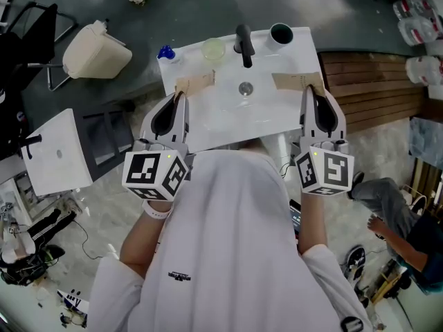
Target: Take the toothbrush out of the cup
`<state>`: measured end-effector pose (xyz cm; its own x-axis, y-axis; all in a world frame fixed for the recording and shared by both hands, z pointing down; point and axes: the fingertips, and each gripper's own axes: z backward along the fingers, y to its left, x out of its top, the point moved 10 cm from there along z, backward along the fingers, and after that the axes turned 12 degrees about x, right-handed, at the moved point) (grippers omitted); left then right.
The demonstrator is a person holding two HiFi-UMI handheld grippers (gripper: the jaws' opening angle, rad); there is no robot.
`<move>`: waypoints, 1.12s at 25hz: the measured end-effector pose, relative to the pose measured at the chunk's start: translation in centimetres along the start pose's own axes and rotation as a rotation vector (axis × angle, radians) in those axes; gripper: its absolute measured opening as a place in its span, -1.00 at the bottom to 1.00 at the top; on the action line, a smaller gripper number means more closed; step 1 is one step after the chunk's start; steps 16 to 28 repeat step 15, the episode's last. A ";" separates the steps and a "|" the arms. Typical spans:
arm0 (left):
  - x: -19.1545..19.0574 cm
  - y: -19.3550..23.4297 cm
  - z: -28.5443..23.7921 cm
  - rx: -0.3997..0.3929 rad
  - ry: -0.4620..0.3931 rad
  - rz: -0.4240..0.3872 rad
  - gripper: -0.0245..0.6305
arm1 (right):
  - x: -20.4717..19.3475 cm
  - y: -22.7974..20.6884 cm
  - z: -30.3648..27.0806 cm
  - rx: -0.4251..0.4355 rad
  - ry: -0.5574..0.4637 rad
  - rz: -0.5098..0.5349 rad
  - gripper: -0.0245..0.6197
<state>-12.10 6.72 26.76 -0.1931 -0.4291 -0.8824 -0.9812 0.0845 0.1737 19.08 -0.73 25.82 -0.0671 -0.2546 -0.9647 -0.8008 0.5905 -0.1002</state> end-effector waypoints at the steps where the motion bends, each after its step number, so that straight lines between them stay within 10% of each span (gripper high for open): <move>1: 0.0 0.0 0.0 0.000 0.001 -0.002 -0.91 | 0.0 0.0 0.0 -0.001 -0.001 0.000 -0.79; 28: 0.1 -0.3 -0.6 0.003 0.010 -0.005 -0.91 | 0.1 -0.9 -0.2 0.007 0.012 0.006 -0.79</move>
